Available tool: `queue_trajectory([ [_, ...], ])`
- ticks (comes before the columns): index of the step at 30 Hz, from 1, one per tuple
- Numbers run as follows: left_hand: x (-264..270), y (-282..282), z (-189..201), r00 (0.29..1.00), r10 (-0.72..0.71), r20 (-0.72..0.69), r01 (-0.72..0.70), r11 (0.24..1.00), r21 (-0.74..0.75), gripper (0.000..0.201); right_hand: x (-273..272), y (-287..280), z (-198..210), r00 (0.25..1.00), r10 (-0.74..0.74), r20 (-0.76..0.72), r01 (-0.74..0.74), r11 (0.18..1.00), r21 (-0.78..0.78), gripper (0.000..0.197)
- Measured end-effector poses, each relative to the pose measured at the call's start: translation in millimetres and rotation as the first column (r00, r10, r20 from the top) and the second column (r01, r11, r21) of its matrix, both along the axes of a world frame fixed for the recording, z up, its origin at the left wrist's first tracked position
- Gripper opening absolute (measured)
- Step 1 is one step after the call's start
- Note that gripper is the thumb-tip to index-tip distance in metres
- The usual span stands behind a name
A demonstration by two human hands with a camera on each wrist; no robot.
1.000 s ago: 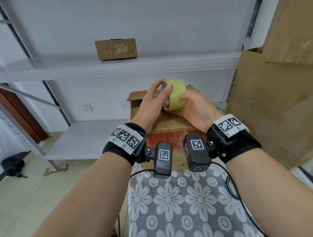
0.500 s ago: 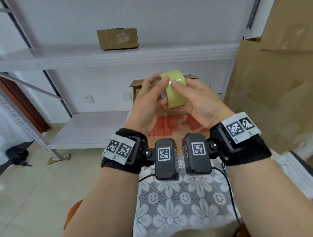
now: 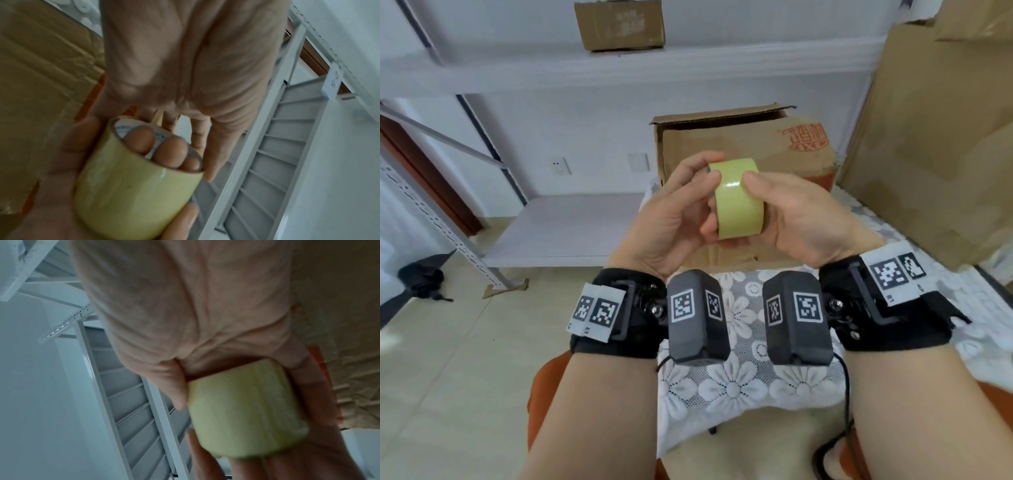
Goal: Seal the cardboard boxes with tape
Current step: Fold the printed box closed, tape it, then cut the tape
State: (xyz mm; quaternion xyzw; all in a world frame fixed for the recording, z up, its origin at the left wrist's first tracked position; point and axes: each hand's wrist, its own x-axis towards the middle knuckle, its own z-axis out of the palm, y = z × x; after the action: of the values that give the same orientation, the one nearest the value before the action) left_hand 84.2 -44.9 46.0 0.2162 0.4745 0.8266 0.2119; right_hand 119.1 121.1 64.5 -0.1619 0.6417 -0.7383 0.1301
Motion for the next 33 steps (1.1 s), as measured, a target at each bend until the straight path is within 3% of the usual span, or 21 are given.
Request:
queue_trajectory([
  [9,11,-7,-35,0.982,0.014,0.187,-0.005,0.999,-0.051,0.023,18,-1,-34,0.991,0.132,0.018,-0.133,0.987,0.095,0.032],
  [13,22,-4,-44,0.988,0.055,0.146,-0.047,0.997,-0.062,0.029,24,-6,-44,0.999,0.033,0.026,-0.035,0.995,0.094,0.028],
  [17,29,-7,-55,0.998,0.056,-0.042,-0.063,0.976,-0.209,0.066,28,-14,-52,0.973,-0.175,0.147,0.177,0.984,0.001,0.034],
  [20,33,-8,-59,0.993,0.049,-0.104,-0.075,0.962,-0.261,0.077,27,-17,-61,0.948,-0.284,0.141,0.277,0.959,0.064,0.046],
  [26,36,-13,-76,0.998,0.068,-0.012,-0.069,0.969,-0.237,0.071,36,-8,-71,0.977,-0.1,0.19,0.103,0.995,-0.004,0.035],
  [30,40,-9,-82,0.989,0.103,0.103,-0.092,0.99,-0.108,0.057,41,-2,-76,0.995,0.024,0.092,-0.035,0.992,0.119,0.031],
  [33,39,-6,-83,0.979,0.129,0.157,-0.114,0.988,-0.102,0.046,41,-1,-75,0.995,0.055,0.078,-0.067,0.986,0.155,0.031],
])
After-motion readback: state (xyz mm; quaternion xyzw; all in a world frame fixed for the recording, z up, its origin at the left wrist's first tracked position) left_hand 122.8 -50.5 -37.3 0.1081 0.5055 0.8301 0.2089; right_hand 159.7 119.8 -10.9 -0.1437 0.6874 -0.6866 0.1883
